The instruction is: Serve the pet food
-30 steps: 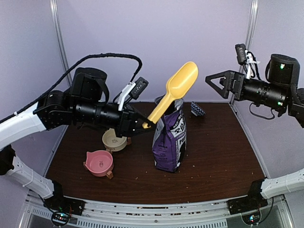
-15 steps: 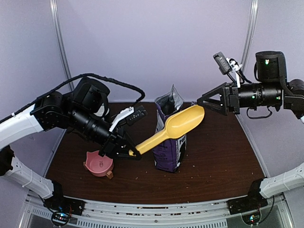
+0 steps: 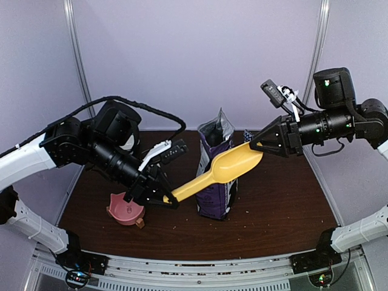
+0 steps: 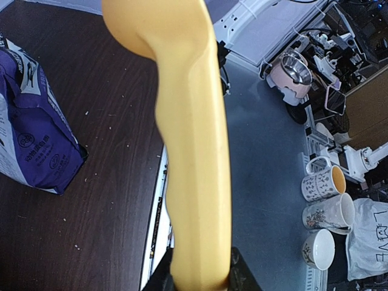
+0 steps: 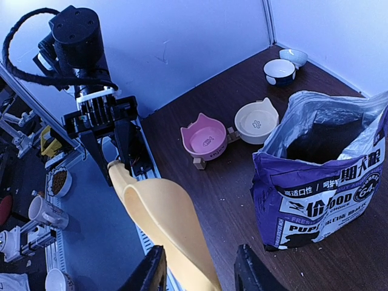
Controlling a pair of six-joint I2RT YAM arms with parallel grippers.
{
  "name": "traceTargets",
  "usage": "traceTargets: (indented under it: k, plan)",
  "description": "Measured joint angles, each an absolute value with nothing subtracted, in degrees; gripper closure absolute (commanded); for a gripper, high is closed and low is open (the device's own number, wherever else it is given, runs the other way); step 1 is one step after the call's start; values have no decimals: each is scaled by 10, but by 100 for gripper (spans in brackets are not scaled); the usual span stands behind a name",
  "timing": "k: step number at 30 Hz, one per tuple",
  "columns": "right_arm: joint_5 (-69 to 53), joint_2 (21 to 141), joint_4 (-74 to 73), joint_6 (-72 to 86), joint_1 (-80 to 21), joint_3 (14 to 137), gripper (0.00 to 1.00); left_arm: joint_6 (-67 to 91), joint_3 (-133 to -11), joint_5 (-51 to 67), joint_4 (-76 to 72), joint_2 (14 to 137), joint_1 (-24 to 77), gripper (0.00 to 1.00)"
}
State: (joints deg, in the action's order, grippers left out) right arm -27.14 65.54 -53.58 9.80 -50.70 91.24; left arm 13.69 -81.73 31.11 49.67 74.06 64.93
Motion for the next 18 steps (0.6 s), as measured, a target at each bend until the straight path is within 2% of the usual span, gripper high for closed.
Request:
traceTargets:
  k: [14,18]
  plan:
    - [-287,655,-557,83,-507,908,83,131,-814,312,498,740,649,99]
    - [-287,655,-561,79,-507,907,86,130,-813,312,498,740,649,99]
